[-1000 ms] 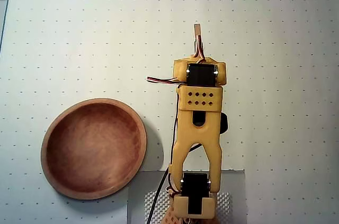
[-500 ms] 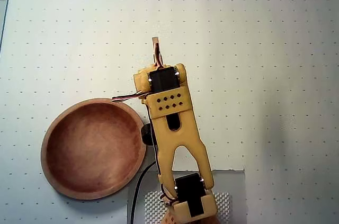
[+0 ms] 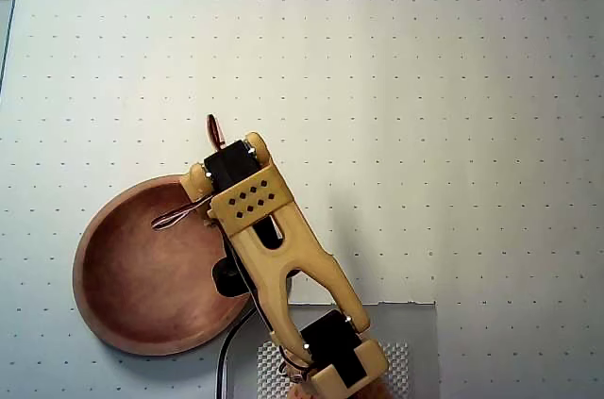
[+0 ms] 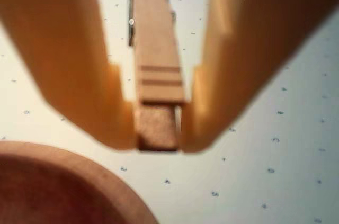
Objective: Grasp a clothespin and put it in the bowl.
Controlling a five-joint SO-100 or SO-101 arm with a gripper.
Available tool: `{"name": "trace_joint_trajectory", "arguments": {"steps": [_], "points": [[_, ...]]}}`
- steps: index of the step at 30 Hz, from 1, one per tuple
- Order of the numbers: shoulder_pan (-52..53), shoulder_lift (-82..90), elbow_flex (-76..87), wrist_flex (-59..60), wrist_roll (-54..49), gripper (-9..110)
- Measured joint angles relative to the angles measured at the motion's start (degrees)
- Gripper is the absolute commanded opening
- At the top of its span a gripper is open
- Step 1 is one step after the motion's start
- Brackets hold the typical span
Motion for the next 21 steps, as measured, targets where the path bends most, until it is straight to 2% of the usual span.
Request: {"name": "trace_joint_trajectory", "arguments": {"steps": [21], "points": [[-10.9,-6.59,-0.09,-0.18,0.0,-3]]}}
